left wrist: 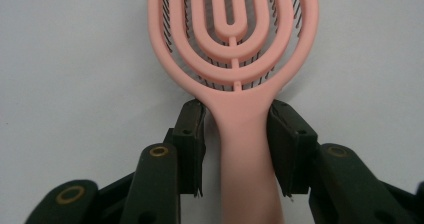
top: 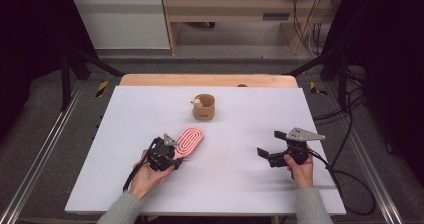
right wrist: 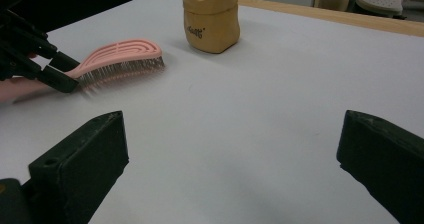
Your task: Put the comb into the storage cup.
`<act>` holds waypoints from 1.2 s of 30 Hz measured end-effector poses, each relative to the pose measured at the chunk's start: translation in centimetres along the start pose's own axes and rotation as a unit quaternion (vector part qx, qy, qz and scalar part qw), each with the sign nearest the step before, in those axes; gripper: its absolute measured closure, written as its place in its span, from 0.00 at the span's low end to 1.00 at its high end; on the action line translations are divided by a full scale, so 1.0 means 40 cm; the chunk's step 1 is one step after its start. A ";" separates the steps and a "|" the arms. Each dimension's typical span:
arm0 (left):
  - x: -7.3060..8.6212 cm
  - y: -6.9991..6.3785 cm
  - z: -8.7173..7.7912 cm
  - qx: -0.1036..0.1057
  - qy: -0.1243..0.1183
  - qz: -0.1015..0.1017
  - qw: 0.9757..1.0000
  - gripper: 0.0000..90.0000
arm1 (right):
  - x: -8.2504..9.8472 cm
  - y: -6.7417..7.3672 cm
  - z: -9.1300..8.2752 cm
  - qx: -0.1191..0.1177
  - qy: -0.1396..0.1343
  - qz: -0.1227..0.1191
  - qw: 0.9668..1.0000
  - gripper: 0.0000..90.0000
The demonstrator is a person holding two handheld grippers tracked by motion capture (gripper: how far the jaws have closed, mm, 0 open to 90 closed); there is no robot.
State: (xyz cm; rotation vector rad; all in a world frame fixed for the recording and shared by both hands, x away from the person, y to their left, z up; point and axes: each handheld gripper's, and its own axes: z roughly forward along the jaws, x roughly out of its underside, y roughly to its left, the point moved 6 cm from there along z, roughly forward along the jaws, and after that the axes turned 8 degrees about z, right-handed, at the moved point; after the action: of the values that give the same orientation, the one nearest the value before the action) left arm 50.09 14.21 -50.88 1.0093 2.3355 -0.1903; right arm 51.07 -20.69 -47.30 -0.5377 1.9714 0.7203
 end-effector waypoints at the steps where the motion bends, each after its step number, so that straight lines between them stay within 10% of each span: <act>1: 0.000 0.000 0.001 0.001 0.000 0.000 1.000 0.68 | 0.000 0.000 0.000 0.000 0.000 0.000 1.000 0.00; 36: 0.000 0.011 -0.004 0.011 -0.007 -0.007 1.000 0.76 | 0.000 0.000 0.001 -0.001 0.000 0.000 1.000 0.00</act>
State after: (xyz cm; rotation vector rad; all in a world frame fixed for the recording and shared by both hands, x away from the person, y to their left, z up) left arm 50.33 14.57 -50.69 0.9993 2.3329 -0.2295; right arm 51.09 -20.66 -47.32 -0.5378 1.9710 0.7218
